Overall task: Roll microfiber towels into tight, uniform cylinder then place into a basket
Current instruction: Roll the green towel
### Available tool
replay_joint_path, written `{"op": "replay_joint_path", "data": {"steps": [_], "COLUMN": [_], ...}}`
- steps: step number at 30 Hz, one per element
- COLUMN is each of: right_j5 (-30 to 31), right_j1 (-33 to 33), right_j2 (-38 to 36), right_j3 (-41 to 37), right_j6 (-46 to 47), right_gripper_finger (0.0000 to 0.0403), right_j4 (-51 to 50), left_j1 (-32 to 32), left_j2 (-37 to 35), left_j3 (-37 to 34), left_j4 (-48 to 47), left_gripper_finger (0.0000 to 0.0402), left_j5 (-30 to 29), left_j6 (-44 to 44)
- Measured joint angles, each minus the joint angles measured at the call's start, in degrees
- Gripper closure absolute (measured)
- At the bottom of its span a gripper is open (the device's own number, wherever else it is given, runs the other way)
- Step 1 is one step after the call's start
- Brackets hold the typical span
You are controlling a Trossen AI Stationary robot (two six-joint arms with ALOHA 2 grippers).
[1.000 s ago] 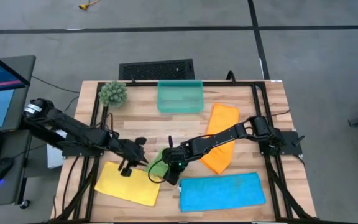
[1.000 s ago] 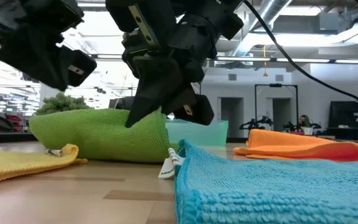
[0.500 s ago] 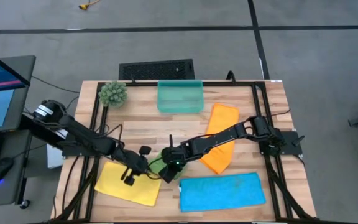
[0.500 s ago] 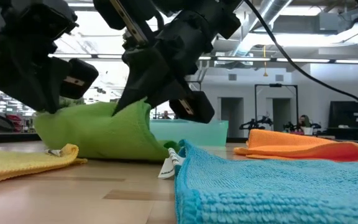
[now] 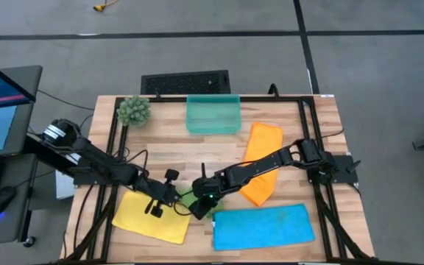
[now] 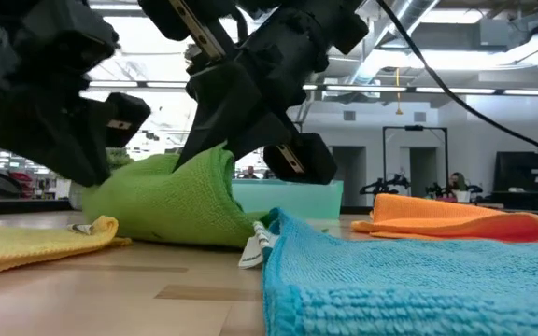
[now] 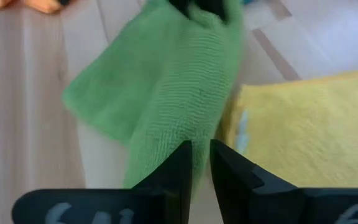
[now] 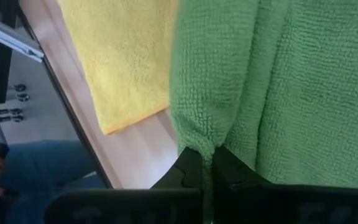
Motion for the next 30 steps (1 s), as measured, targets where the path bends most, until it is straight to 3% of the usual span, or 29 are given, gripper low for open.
{"op": "replay_joint_path", "data": {"steps": [9, 15, 24, 30], "right_j5": [1.36, 1.53, 2.87, 2.87], "right_j1": [0.23, 1.01, 2.72, 2.96], "right_j2": [-0.02, -0.02, -0.02, -0.02], "right_j3": [0.0, 0.0, 0.0, 0.0], "right_j6": [-0.51, -1.18, -4.59, -6.58], "right_gripper_finger": [0.0388, 0.0388, 0.0388, 0.0388], "right_j4": [-3.98, -4.2, -5.2, -5.57], "left_j1": [1.88, 4.01, 12.15, 15.0], "left_j2": [0.47, -3.81, -4.85, -1.7], "left_j3": [0.01, 0.01, 0.01, 0.67], "left_j4": [2.13, 2.58, 3.21, 7.4], "left_gripper_finger": [0.035, 0.035, 0.035, 0.035], "left_j5": [1.92, 1.75, 16.44, 19.75], "left_j6": [0.02, 2.06, 11.63, 14.71]}}
